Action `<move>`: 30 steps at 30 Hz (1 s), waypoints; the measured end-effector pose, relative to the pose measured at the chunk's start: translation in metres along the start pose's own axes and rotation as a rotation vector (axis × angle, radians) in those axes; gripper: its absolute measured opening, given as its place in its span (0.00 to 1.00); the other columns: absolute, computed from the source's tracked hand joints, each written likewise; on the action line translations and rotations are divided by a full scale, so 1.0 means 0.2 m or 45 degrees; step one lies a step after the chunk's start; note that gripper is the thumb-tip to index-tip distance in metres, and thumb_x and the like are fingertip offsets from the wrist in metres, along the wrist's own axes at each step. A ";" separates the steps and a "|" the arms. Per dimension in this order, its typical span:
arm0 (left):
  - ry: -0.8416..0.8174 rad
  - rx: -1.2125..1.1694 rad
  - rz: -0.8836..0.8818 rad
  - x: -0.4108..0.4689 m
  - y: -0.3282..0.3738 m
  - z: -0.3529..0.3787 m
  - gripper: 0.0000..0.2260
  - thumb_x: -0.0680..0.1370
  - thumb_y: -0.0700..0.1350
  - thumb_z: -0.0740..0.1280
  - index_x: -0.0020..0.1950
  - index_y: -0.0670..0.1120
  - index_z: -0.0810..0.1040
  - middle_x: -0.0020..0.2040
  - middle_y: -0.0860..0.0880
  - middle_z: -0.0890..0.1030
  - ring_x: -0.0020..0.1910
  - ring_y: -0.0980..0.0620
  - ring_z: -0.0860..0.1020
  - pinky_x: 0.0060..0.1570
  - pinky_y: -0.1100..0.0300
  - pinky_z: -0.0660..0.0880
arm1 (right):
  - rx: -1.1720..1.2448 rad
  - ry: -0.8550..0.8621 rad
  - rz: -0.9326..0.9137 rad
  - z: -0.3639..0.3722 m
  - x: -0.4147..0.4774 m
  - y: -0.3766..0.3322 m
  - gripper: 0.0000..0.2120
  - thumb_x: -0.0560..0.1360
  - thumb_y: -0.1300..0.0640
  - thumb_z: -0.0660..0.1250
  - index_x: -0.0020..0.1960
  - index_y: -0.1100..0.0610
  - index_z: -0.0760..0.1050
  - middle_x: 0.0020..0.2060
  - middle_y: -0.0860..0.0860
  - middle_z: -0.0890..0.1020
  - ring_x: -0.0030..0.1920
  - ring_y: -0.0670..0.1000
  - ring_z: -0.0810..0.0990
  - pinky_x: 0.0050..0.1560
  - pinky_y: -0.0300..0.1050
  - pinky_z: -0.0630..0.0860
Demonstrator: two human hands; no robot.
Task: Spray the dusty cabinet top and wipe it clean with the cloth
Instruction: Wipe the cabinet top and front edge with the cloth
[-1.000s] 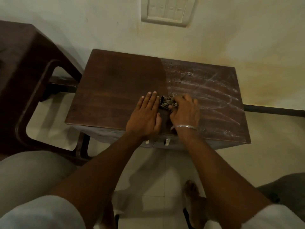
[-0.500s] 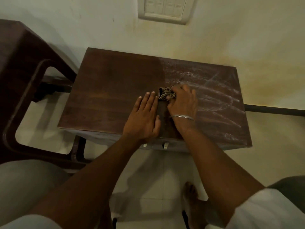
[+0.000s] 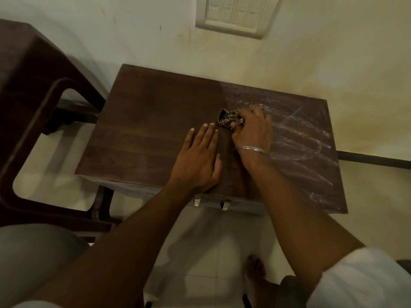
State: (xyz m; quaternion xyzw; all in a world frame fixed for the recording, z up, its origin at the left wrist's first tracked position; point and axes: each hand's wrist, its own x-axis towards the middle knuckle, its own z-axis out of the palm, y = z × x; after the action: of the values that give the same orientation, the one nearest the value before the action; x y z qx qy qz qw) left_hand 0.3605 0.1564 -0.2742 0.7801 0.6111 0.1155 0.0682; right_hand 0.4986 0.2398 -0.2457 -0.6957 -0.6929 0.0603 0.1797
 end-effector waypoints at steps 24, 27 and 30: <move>0.009 -0.050 0.010 0.03 -0.01 0.01 0.31 0.81 0.56 0.50 0.79 0.39 0.61 0.81 0.41 0.58 0.81 0.45 0.54 0.78 0.43 0.51 | 0.009 0.062 -0.036 0.08 0.29 -0.02 0.13 0.73 0.57 0.68 0.57 0.52 0.79 0.56 0.55 0.77 0.57 0.62 0.73 0.52 0.50 0.72; 0.013 -0.062 -0.001 0.07 -0.01 0.01 0.30 0.81 0.56 0.50 0.79 0.40 0.61 0.81 0.42 0.58 0.81 0.47 0.53 0.79 0.44 0.50 | -0.025 0.017 -0.045 0.09 0.40 -0.07 0.14 0.73 0.57 0.68 0.59 0.51 0.78 0.57 0.55 0.76 0.57 0.62 0.73 0.50 0.49 0.72; -0.006 -0.065 -0.005 0.08 -0.02 0.01 0.31 0.81 0.56 0.49 0.80 0.41 0.59 0.81 0.43 0.56 0.81 0.47 0.52 0.79 0.44 0.50 | 0.008 -0.009 -0.071 0.08 0.42 -0.07 0.14 0.74 0.56 0.67 0.59 0.51 0.78 0.57 0.56 0.76 0.57 0.62 0.72 0.50 0.49 0.70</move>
State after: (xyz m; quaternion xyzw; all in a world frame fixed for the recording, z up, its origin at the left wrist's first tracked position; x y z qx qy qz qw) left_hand 0.3613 0.1731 -0.2753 0.7772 0.6093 0.1289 0.0897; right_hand 0.4831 0.3248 -0.2418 -0.6752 -0.7125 0.0600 0.1810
